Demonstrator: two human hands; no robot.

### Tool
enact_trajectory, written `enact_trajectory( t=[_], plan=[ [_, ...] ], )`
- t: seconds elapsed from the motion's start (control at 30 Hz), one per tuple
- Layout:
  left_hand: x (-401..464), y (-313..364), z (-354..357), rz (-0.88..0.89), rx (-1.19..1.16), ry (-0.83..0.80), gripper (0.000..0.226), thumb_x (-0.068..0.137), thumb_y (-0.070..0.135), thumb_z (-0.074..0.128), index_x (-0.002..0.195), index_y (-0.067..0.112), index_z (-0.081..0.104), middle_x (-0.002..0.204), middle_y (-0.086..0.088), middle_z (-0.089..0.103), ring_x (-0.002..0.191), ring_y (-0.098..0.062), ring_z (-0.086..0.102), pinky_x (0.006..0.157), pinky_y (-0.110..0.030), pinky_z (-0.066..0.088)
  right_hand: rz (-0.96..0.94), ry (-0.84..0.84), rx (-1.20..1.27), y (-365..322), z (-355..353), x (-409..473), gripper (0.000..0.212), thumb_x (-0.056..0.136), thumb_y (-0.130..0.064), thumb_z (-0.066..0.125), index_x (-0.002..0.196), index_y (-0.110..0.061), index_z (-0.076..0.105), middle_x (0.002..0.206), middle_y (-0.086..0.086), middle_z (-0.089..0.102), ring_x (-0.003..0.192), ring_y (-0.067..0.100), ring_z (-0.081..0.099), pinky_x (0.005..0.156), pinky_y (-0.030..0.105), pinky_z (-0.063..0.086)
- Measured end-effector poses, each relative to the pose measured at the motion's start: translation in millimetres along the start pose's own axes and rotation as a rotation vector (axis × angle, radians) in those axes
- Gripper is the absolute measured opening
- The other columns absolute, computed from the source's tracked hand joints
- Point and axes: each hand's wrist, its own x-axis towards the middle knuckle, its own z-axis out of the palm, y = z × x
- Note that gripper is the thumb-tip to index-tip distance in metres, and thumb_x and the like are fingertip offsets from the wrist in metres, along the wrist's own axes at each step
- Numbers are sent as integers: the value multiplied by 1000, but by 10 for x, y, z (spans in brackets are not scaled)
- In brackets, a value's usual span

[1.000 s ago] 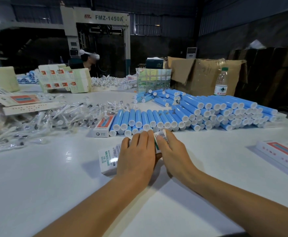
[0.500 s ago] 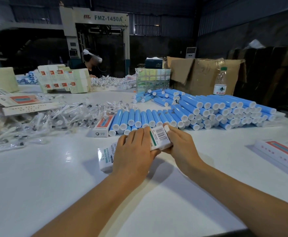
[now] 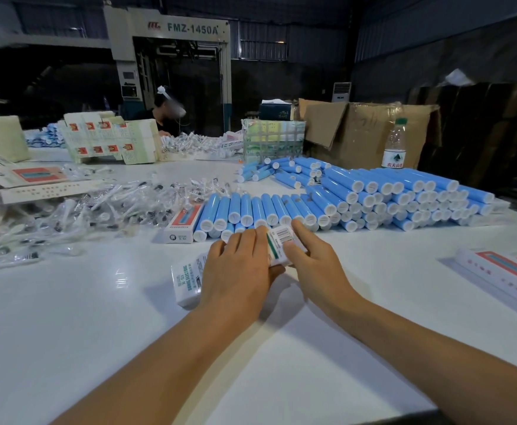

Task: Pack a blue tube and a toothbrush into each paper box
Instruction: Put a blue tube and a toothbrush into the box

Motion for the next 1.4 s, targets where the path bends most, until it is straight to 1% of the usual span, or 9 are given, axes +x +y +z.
enact_trajectory(
  t=[0.07, 0.17, 0.23, 0.37, 0.5, 0.83, 1.13, 1.23, 1.4],
  plan=[
    [22, -37, -12, -47, -7, 7, 69, 95, 58, 25, 147, 16, 12, 143, 1, 35, 129, -18, 34, 102, -32, 26, -76, 99, -61, -14, -22, -14, 35, 92, -19, 57, 126, -20, 56, 122, -6, 60, 100, -1, 56, 81, 13, 48],
    [36, -72, -27, -92, -10, -21, 66, 95, 57, 27, 146, 16, 13, 142, 0, 36, 128, -19, 35, 103, -34, 28, -123, 177, -75, -31, -38, -28, 6, 87, -17, 64, 91, -19, 61, 96, -4, 64, 78, -1, 55, 66, 9, 44],
    [38, -74, -25, -92, -13, -28, 66, 95, 57, 28, 146, 16, 14, 141, 0, 36, 128, -19, 35, 103, -34, 28, -136, 179, -72, -23, -28, -26, 7, 87, -13, 64, 82, -17, 60, 89, -3, 64, 71, -2, 54, 62, 10, 43],
    [47, -63, -7, -86, -21, -26, 65, 95, 56, 29, 145, 17, 15, 140, 0, 37, 127, -19, 36, 101, -33, 29, -173, 190, -117, 0, -13, -21, 9, 88, -11, 63, 79, -13, 59, 85, 1, 64, 69, 3, 53, 57, 13, 43],
    [48, -47, 15, -81, 14, -25, 64, 96, 56, 29, 143, 15, 17, 138, -1, 38, 125, -20, 37, 98, -34, 29, -252, 217, -199, 21, 30, -42, 25, 87, -6, 63, 70, -22, 54, 75, -8, 55, 67, -8, 50, 60, 7, 38],
    [13, -16, 6, -68, 54, -26, 66, 96, 56, 28, 144, 13, 15, 138, -2, 37, 125, -21, 36, 98, -35, 28, -307, 206, -314, 48, 22, -57, 15, 86, -6, 63, 73, -11, 59, 74, -9, 52, 68, 0, 48, 62, 10, 35],
    [-17, 6, 1, -14, 33, -21, 70, 95, 59, 27, 146, 14, 16, 142, 0, 37, 127, -18, 36, 96, -32, 28, -174, 152, -72, -20, -3, -2, 15, 89, -9, 62, 86, -24, 61, 92, 0, 59, 73, -8, 52, 66, 8, 42],
    [-12, 27, 14, 12, 36, -15, 70, 94, 59, 23, 146, 13, 16, 142, -1, 36, 126, -18, 36, 96, -32, 28, -178, 172, -129, 12, 5, 15, 16, 88, -5, 61, 82, -19, 63, 87, -4, 56, 69, -3, 52, 65, 7, 41],
    [-3, 30, 23, 15, 33, -5, 69, 94, 59, 23, 145, 13, 17, 141, 0, 36, 126, -17, 36, 97, -32, 28, -216, 171, -196, 51, 11, 44, 8, 90, -6, 60, 91, -12, 65, 89, -3, 54, 72, -3, 50, 68, 8, 39]
  ],
)
